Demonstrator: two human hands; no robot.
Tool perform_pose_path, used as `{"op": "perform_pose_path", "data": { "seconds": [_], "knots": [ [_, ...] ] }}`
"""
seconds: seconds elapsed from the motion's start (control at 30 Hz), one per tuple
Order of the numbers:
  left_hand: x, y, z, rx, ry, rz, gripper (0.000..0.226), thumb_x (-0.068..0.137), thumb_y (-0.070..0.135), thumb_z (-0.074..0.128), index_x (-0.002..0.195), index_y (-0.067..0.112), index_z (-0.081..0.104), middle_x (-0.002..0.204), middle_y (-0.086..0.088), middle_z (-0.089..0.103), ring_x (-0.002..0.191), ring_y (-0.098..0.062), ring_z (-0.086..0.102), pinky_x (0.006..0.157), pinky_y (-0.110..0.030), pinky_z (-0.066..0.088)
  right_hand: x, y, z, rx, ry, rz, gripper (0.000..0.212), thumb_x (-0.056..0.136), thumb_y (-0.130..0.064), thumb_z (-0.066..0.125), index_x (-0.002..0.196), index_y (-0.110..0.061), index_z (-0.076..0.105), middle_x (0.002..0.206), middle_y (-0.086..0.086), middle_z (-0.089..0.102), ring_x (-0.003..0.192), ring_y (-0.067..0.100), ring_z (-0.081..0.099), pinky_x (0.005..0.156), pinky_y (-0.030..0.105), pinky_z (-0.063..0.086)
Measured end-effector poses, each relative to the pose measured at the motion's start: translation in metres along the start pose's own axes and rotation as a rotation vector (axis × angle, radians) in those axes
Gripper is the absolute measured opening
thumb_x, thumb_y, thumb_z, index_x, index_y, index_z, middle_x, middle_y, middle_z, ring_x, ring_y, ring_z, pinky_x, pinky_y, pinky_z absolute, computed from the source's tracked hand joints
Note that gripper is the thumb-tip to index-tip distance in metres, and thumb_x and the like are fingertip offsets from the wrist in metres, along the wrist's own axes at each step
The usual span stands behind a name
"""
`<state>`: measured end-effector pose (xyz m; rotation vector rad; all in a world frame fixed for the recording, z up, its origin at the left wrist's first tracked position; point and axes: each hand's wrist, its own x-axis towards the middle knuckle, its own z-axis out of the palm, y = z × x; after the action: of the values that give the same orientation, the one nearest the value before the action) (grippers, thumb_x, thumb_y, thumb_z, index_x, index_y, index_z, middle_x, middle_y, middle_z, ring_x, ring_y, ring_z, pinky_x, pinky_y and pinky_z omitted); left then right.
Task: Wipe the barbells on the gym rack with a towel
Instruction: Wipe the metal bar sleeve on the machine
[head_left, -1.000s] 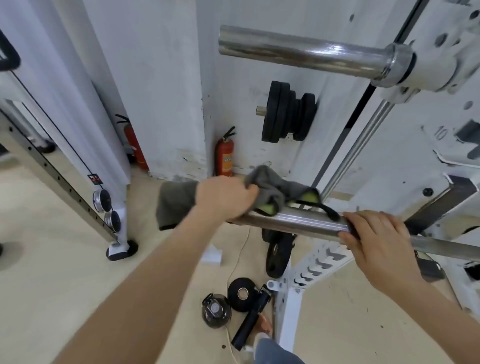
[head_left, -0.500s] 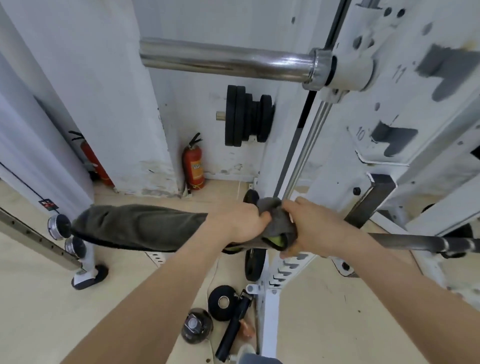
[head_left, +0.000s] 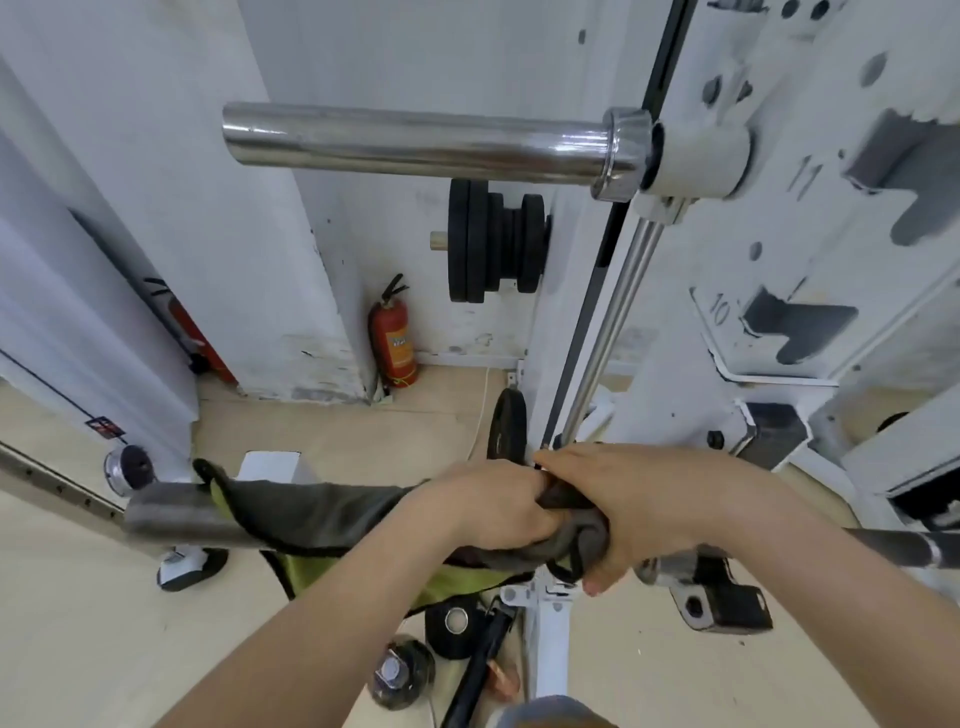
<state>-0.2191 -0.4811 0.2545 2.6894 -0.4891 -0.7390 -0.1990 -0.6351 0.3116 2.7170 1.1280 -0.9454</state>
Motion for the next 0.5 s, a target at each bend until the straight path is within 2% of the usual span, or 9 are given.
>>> {"op": "perform_pose_path", "data": {
  "seconds": [0.07, 0.13, 0.2, 0.27, 0.37, 0.43, 0.5],
  "knots": [
    [-0.012, -0.023, -0.005, -0.034, -0.049, -0.106, 0.059, 0.090, 0.070, 0.027, 0.106, 0.023, 0.060, 0.106, -0.006, 0.065, 0.094, -0.025, 0.058, 0.078, -0.034, 0.043, 0.009, -0.002, 0.002, 0.015, -0.008, -0.026, 0.100, 0.063, -0.057, 0.081, 0.143, -0.027, 0.027, 0.136, -0.008, 0.043, 0.117, 0.014, 0.047, 0.098, 0.035, 0.045],
    [-0.025, -0.050, -0.012, -0.107, -0.107, -0.250, 0.068, 0.089, 0.073, 0.024, 0.096, 0.016, 0.062, 0.098, -0.006, 0.065, 0.088, -0.022, 0.056, 0.075, -0.033, 0.039, 0.020, -0.005, 0.004, 0.040, -0.017, -0.042, 0.109, 0.064, -0.059, 0.079, 0.149, -0.031, 0.017, 0.145, -0.010, 0.034, 0.124, 0.013, 0.043, 0.102, 0.032, 0.042],
    [-0.040, -0.084, -0.018, -0.116, -0.152, -0.345, 0.077, 0.088, 0.074, 0.021, 0.106, 0.014, 0.065, 0.105, -0.008, 0.065, 0.091, -0.021, 0.056, 0.077, -0.032, 0.036, 0.032, -0.011, 0.010, 0.048, -0.037, -0.053, 0.116, 0.067, -0.062, 0.075, 0.153, -0.031, 0.003, 0.151, -0.012, 0.026, 0.130, 0.013, 0.038, 0.103, 0.029, 0.038],
    [-0.059, -0.115, -0.023, -0.043, -0.177, -0.386, 0.084, 0.080, 0.077, 0.013, 0.118, 0.021, 0.061, 0.110, -0.005, 0.062, 0.094, -0.019, 0.054, 0.084, -0.034, 0.038, 0.042, -0.022, 0.016, 0.094, -0.058, -0.083, 0.115, 0.069, -0.064, 0.072, 0.153, -0.033, 0.000, 0.150, -0.012, 0.028, 0.128, 0.011, 0.039, 0.102, 0.029, 0.039],
    [-0.088, -0.155, -0.026, -0.034, -0.111, -0.488, 0.065, 0.090, 0.065, 0.016, 0.109, 0.022, 0.060, 0.109, -0.004, 0.062, 0.096, -0.019, 0.056, 0.093, -0.038, 0.041, 0.058, -0.039, 0.023, 0.182, -0.074, -0.122, 0.109, 0.069, -0.065, 0.072, 0.151, -0.039, 0.004, 0.141, -0.011, 0.041, 0.119, 0.012, 0.046, 0.096, 0.030, 0.043],
    [-0.103, -0.174, -0.029, -0.011, -0.107, -0.505, 0.061, 0.093, 0.060, 0.015, 0.111, 0.023, 0.060, 0.112, -0.004, 0.061, 0.098, -0.019, 0.055, 0.093, -0.037, 0.041, 0.065, -0.049, 0.020, 0.198, -0.083, -0.109, 0.105, 0.071, -0.065, 0.070, 0.150, -0.040, 0.007, 0.137, -0.010, 0.046, 0.110, 0.010, 0.048, 0.088, 0.027, 0.042],
    [-0.112, -0.190, -0.032, -0.037, -0.097, -0.500, 0.060, 0.095, 0.057, 0.015, 0.114, 0.022, 0.060, 0.114, -0.005, 0.061, 0.101, -0.019, 0.055, 0.094, -0.035, 0.040, 0.070, -0.056, 0.012, 0.229, -0.092, -0.100, 0.100, 0.074, -0.067, 0.066, 0.151, -0.039, 0.009, 0.140, -0.010, 0.045, 0.107, 0.007, 0.045, 0.086, 0.024, 0.039]
  ]
}}
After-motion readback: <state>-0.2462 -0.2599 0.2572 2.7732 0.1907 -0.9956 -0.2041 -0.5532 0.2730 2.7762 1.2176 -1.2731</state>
